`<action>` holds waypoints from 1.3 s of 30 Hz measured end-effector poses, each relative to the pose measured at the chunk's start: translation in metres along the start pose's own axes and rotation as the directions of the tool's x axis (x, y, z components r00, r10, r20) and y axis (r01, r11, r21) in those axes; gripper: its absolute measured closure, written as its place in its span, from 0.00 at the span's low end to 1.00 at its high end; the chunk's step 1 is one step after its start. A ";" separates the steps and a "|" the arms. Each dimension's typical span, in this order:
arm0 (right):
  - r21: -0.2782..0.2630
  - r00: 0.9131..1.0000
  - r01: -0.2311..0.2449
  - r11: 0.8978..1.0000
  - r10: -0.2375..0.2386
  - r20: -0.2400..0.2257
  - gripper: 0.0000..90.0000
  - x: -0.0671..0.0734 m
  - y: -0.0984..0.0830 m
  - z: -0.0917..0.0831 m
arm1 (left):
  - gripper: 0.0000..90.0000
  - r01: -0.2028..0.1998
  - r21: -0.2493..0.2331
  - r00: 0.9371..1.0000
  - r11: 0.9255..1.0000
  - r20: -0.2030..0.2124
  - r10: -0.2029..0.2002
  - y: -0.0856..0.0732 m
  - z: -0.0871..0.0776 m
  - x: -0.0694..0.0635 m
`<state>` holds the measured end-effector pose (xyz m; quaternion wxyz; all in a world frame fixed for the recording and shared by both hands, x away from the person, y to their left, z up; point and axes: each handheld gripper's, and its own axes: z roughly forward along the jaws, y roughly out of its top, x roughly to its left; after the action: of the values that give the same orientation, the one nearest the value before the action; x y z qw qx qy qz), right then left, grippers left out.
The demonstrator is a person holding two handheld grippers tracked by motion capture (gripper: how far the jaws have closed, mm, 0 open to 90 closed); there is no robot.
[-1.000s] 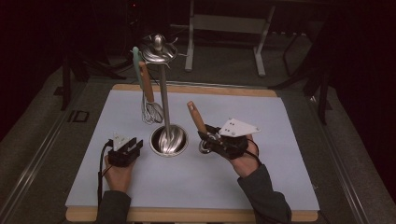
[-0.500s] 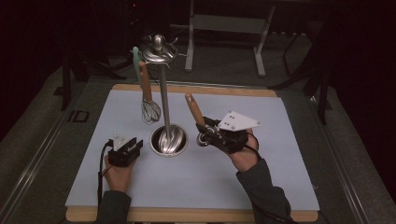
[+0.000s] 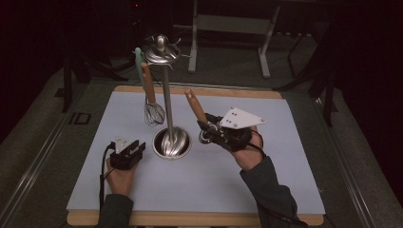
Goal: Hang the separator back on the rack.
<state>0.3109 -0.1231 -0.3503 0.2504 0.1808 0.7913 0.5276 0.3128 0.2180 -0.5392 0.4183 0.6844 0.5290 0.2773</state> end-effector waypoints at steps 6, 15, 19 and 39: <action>-0.015 1.000 0.005 1.000 -0.005 0.005 0.78 -0.002 0.009 0.000 | 0.75 0.000 0.000 1.000 1.000 0.000 0.000 0.000 0.000 0.000; -0.027 1.000 0.013 1.000 -0.012 0.011 0.78 -0.004 0.017 0.000 | 0.75 0.001 0.000 1.000 1.000 -0.001 -0.001 0.000 0.000 0.000; -0.034 1.000 0.018 0.999 -0.018 0.012 0.78 -0.004 0.023 0.001 | 0.75 0.000 0.001 1.000 1.000 -0.001 0.000 0.000 0.000 0.000; -0.075 0.999 0.037 0.996 -0.037 0.008 0.78 -0.001 0.056 0.008 | 0.75 0.001 0.001 1.000 1.000 0.001 -0.001 0.000 0.000 0.000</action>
<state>0.3179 -0.0964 -0.3012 0.2694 0.1582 0.7733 0.5516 0.3127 0.2180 -0.5392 0.4182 0.6845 0.5293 0.2766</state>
